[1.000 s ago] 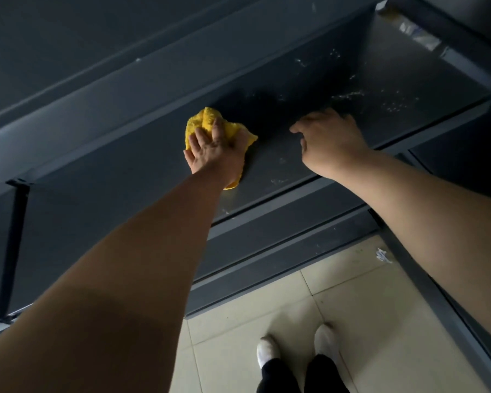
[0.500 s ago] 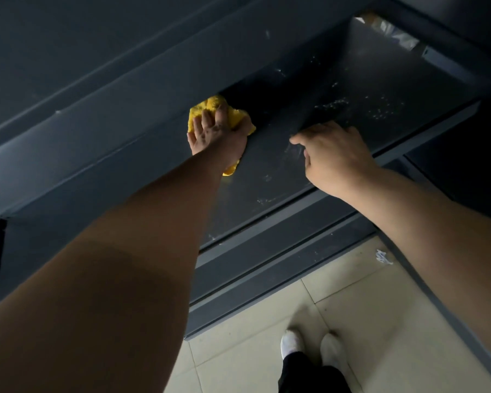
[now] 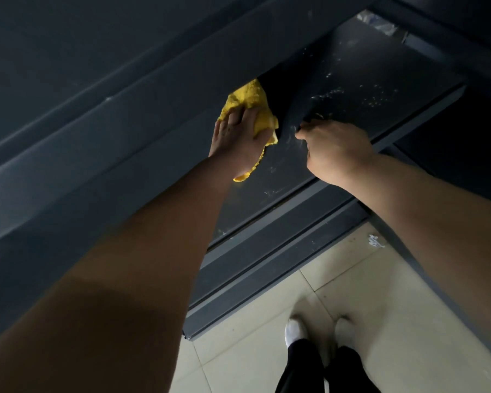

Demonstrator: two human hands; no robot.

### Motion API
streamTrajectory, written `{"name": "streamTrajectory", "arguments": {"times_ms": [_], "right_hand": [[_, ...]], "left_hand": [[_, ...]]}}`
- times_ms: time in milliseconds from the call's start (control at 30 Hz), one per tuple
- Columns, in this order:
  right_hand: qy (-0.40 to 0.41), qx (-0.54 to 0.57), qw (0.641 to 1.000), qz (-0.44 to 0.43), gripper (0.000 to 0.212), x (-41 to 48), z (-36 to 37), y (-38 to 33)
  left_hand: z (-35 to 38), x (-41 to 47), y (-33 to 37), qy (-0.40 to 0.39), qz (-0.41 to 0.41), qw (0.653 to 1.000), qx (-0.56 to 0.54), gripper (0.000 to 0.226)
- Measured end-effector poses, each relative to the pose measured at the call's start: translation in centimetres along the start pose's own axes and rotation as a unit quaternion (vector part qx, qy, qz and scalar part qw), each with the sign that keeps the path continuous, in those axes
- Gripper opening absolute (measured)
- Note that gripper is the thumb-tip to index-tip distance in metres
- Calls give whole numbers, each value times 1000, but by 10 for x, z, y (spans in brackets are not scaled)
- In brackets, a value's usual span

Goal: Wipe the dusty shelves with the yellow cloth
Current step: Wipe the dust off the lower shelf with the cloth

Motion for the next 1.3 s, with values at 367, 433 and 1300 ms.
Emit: {"name": "streamTrajectory", "arguments": {"times_ms": [367,433,1300], "right_hand": [[-52,-85,994,-39,44,-20,-9,-13],[-57,-82,993,-58,42,-27,-11,-11],[-108,-32,987,-116,48,-51,-36,138]], "left_hand": [[-15,-97,-63,28,-130,991,3,58],[-11,-110,-65,32,-174,984,11,61],[43,-50,128,22,-251,967,-43,57]]}}
Point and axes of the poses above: each hand's wrist, its own x-axis towards the middle knuckle, its own z-axis out of the palm, y = z × x, the point moved 5 cm from there along x, towards the middle knuckle, and after that the axes turned 1 degree about y, right-handed, at the moved point
